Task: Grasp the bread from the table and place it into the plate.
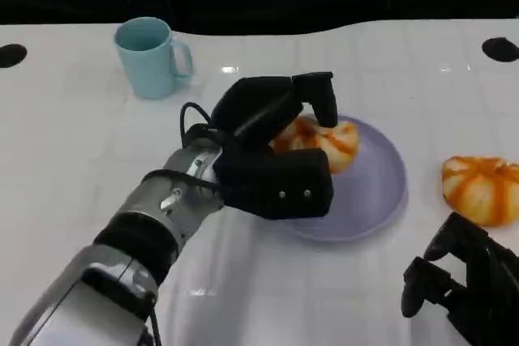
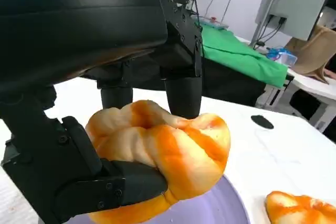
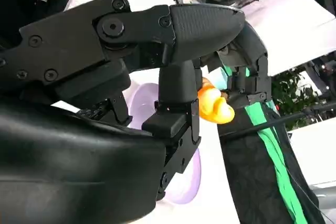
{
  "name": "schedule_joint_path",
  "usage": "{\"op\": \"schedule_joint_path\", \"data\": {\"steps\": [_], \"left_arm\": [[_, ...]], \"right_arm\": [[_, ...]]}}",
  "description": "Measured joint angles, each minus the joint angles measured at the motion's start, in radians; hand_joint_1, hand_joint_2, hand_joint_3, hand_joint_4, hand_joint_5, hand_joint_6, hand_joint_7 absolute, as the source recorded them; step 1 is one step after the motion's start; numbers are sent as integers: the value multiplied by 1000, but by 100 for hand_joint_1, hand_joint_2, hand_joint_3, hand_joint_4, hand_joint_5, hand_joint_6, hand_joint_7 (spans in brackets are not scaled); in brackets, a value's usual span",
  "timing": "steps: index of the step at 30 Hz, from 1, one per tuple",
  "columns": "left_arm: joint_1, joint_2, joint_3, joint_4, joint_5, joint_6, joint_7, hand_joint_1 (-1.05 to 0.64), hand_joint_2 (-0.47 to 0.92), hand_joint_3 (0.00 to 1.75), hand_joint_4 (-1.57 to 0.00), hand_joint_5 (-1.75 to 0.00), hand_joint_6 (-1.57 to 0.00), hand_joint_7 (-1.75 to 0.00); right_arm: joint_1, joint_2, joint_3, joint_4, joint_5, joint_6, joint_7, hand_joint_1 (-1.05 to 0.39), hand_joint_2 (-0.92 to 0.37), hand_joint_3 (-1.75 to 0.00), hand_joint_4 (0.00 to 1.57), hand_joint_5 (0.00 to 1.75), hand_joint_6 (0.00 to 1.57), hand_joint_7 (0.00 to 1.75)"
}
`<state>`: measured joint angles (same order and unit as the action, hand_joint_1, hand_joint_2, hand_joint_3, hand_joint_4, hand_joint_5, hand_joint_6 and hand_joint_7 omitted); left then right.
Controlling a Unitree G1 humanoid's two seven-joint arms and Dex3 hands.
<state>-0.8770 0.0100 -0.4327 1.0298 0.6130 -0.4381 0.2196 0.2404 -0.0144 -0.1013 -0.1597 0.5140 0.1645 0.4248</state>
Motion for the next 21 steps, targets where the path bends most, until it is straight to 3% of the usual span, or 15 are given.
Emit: {"op": "schedule_joint_path", "data": {"steps": [11,12,13,14,17,21], "left_arm": [[-17,-13,2,57,-26,-4,-16,-20,55,121,-82,-175,-69,-157],[-17,-13,2,57,-27,-5,-16,-31,72,74,-54,-122,-48,-96],[-20,-12,0,59,-28,-4,-32,-35,82,50,-48,-98,-46,-66],[-31,-10,-9,64,-27,-1,-72,-62,88,39,-19,-57,-26,-35],[-62,7,-28,56,-35,15,-269,-84,92,36,-2,-27,-14,-14],[-66,30,-30,18,-42,25,-384,-93,92,42,0,-25,-11,-9]], "right_arm": [[1,0,1,0,0,0,0,-58,-92,-40,74,175,59,158],[1,0,1,0,0,0,0,-58,-92,-40,74,175,59,159],[1,0,1,0,0,0,0,-58,-92,-40,74,175,59,159],[1,0,2,0,0,0,0,-58,-92,-38,74,175,59,158],[2,3,2,-8,2,0,-2,-59,-92,-36,74,175,59,158],[4,2,1,-11,7,5,-2,-59,-92,-36,73,175,59,157]]}}
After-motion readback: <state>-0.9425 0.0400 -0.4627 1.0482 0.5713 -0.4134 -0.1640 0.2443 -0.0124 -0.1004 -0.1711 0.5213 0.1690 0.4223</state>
